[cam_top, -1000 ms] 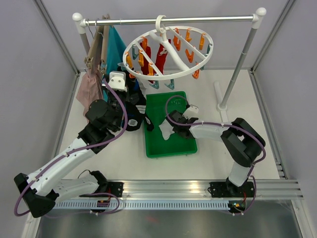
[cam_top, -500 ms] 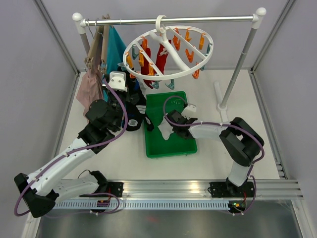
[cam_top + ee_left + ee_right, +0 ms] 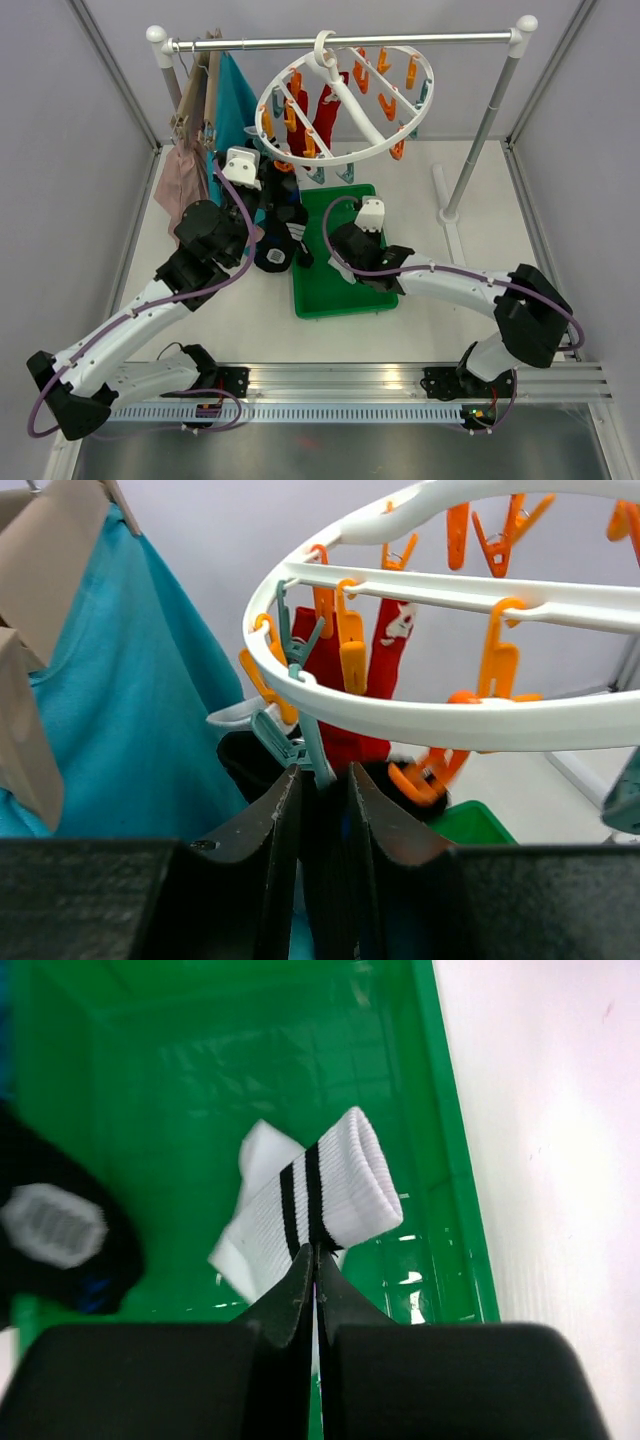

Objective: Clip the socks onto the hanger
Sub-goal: Pick up the sock from the bin.

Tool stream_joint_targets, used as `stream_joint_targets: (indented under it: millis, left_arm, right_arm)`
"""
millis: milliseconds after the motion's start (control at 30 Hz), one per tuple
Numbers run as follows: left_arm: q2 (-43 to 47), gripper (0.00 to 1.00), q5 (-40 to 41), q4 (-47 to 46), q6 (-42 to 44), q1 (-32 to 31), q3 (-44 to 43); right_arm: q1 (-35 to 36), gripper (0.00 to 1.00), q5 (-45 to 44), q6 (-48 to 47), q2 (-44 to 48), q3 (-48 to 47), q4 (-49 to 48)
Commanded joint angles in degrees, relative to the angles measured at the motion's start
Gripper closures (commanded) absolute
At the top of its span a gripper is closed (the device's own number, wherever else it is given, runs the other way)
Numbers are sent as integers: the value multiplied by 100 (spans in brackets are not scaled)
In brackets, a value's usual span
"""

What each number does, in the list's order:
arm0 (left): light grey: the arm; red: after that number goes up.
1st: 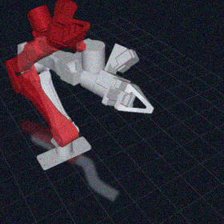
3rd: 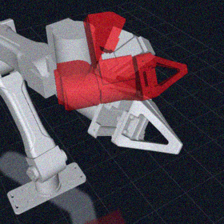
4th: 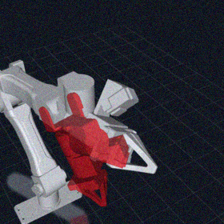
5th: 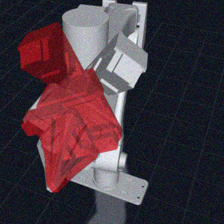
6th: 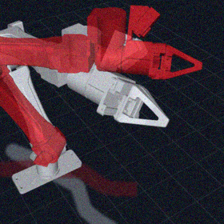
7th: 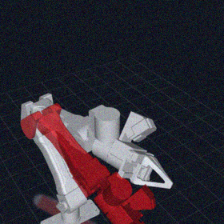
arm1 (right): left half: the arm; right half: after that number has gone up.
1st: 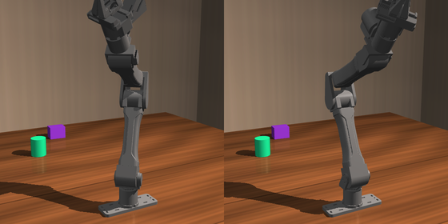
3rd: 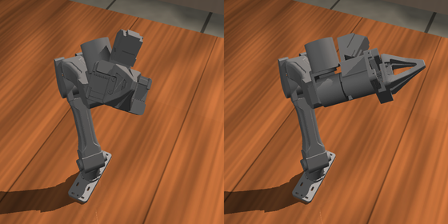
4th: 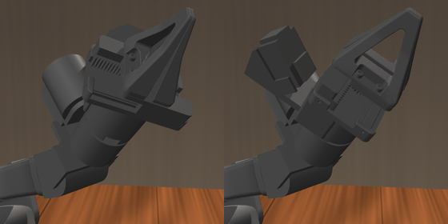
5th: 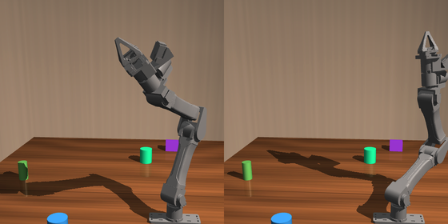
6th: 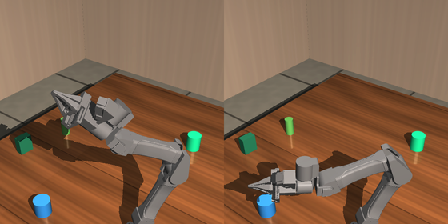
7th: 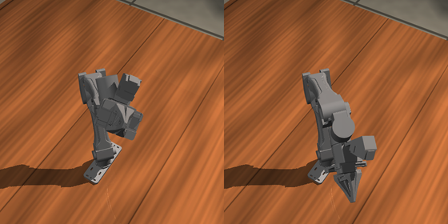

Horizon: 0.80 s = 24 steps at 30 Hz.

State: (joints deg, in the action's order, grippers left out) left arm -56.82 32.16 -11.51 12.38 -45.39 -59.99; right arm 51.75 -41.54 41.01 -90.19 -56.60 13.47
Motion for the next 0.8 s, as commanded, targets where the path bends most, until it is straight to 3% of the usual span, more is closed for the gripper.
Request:
stream_joint_targets:
  millis: [0,500,767]
  left_arm:
    - [136,69,-482,157,-412,30,-136]
    - [267,61,-2793,677,-1632,30,-101]
    - [400,52,-4075,501,-2336,30,320]
  right_arm:
    - [160,100,-486,-804,616,43,-362]
    - [310,100,251,-2282,3269,720,-829]
    - [319,100,1068,-2835,4088,659,-794]
